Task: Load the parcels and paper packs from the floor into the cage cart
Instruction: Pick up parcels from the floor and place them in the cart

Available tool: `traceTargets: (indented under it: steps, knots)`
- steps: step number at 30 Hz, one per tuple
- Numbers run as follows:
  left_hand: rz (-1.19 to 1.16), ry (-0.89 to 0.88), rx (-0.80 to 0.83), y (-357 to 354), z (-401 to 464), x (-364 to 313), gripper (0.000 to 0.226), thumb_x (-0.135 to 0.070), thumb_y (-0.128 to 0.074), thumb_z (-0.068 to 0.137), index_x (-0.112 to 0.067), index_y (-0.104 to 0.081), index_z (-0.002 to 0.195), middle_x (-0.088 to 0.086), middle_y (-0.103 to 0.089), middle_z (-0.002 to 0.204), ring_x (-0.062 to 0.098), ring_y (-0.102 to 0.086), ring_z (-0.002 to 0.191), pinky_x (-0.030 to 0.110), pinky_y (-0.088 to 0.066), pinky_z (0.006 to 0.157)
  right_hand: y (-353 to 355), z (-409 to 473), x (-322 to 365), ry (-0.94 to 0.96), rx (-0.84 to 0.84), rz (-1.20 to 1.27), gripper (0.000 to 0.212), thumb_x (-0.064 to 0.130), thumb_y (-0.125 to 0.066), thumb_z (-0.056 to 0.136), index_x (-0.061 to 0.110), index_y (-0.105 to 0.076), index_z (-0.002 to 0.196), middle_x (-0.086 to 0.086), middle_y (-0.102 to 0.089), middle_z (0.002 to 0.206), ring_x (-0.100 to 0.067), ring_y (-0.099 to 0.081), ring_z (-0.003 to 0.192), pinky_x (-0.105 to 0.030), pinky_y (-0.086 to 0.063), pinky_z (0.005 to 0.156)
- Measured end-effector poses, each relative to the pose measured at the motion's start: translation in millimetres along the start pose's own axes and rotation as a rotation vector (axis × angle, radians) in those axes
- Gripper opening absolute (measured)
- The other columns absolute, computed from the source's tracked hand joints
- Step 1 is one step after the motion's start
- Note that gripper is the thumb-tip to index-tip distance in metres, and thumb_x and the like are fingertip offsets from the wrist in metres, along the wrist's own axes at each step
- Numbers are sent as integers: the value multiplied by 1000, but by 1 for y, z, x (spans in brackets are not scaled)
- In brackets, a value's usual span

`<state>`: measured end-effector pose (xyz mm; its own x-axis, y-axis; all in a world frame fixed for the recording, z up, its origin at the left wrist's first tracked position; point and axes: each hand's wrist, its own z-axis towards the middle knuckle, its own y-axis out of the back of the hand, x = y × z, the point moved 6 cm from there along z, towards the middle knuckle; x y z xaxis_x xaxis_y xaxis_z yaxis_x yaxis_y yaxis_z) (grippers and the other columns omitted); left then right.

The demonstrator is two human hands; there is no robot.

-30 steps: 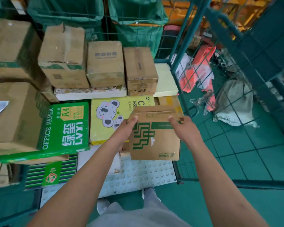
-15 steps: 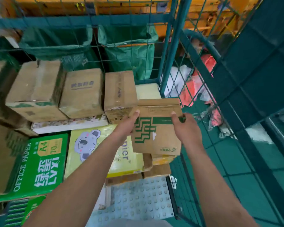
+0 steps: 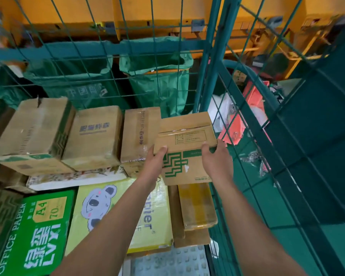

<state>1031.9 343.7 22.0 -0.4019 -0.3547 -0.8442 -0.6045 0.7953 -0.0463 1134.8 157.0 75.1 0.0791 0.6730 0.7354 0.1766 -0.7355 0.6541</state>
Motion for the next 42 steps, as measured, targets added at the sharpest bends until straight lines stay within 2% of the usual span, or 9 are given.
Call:
traceTargets:
  steps: [3,9,17,20,22,26,30,34,42]
  knots:
    - [-21,-23,-28,-5,28,-3,46,-43,-57,103,-37,-43,147,-3,-74,117,17,-70,107,45,-54,100,-11,27,8,-17,8,18,50,52,-41,91,25,-51,132,-4,-64,119,-36,-59,109,-47,-53,90]
    - [-72,-82,-55,-11,75,-10,44,-40,-53,105,-35,-43,148,-4,-73,118,15,-72,106,45,-58,97,-34,79,25,31,49,70,40,48,-40,87,31,-52,121,-1,-64,113,-32,-60,103,-49,-55,88]
    - [99,-199,-136,-17,124,-42,48,-31,-47,108,-39,-36,154,-6,-63,135,9,-69,101,22,-56,66,-64,134,37,75,35,93,44,28,-39,97,21,-40,141,-11,-51,142,-35,-57,118,-46,-51,95]
    - [269,-266,-127,-28,131,-45,68,-24,-49,104,-45,-18,161,-4,-34,161,21,-52,133,37,-51,103,-79,140,25,43,62,73,71,14,-43,102,23,-10,164,-6,-12,169,-31,-35,145,-42,-41,110]
    - [335,-240,-120,-32,135,-33,71,-25,-53,102,-40,-19,163,-3,-19,167,24,-27,152,38,-25,123,-91,137,12,7,86,39,77,11,-48,99,22,-10,164,-6,-12,169,-31,-32,146,-39,-38,106]
    - [382,-110,-70,-37,141,4,64,-27,-55,102,-37,-29,160,-5,-30,165,22,-33,150,37,-28,122,-124,128,-20,-2,310,-138,65,9,-43,96,21,-31,158,-4,-8,169,-30,-42,136,-33,-42,94]
    - [458,-60,48,-52,145,17,65,-34,-55,92,-40,-39,155,-8,-44,149,19,-50,133,36,-42,112,-124,128,-23,18,297,-60,56,5,-47,95,24,-41,148,1,-20,158,-9,-51,92,-24,-39,86]
    - [590,-210,68,-62,154,6,57,-20,-52,98,-37,-44,152,-7,-39,135,14,-39,138,33,-34,118,-127,136,-19,58,368,-149,67,7,-46,101,19,-20,162,3,-34,146,-28,-52,127,-30,-43,94]
    - [1191,-566,69,-69,197,-18,72,-23,-56,99,-19,-21,163,10,-12,171,31,-6,157,36,-9,126,-140,171,-3,171,373,-406,77,9,-54,95,21,-19,163,3,5,173,-37,-64,117,-39,-52,93]
